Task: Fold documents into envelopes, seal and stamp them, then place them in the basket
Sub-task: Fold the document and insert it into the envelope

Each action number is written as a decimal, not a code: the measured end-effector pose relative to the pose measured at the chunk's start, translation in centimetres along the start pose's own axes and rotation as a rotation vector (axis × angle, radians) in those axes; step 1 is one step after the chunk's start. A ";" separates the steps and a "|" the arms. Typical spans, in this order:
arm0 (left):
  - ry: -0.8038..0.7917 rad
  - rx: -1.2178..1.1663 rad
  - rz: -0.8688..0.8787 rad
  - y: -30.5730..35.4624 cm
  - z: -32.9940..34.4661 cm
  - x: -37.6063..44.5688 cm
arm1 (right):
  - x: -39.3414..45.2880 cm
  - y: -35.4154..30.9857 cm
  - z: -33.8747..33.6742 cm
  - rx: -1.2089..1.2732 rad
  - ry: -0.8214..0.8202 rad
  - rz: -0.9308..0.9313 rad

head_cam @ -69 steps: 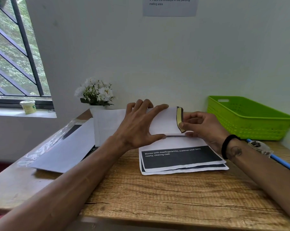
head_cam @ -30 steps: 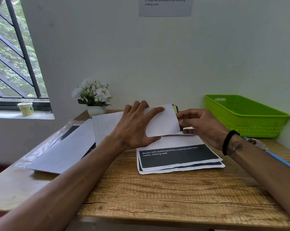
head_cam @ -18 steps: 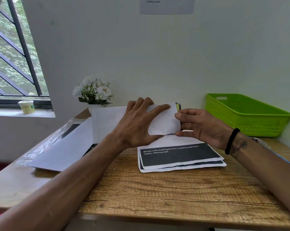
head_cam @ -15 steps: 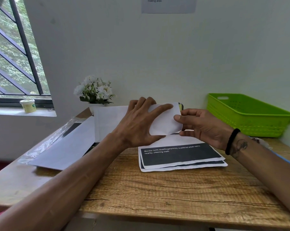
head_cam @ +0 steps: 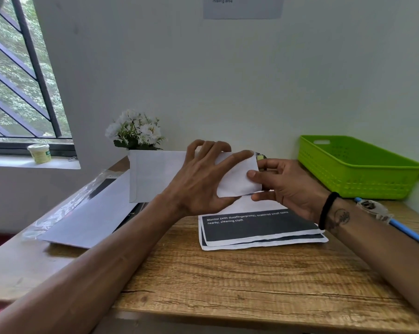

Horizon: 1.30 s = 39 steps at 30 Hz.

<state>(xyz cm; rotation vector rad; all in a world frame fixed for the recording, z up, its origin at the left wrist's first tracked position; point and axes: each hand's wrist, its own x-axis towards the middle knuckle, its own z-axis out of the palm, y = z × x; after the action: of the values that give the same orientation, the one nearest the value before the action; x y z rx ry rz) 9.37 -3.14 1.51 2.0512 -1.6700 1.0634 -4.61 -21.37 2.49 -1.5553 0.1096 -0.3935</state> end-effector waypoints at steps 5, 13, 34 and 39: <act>-0.092 0.049 -0.135 -1.3 0.1 -0.1 | 0.4 -0.2 -0.4 0.078 0.059 0.011; -0.048 0.059 -0.127 -1.9 -0.1 -0.2 | 0.0 -1.1 -0.3 0.232 -0.170 0.012; 0.000 0.059 -0.062 -1.2 0.2 -0.1 | -0.8 -0.8 0.0 0.121 -0.311 0.017; -0.058 0.071 -0.101 -1.5 0.6 -0.2 | -0.6 -0.7 0.1 0.069 -0.312 0.013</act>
<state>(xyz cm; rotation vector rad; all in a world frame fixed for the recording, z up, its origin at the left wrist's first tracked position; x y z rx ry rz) 11.00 -2.91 1.30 2.2059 -1.5572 1.0536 -5.26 -21.08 3.05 -1.5286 -0.1350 -0.1391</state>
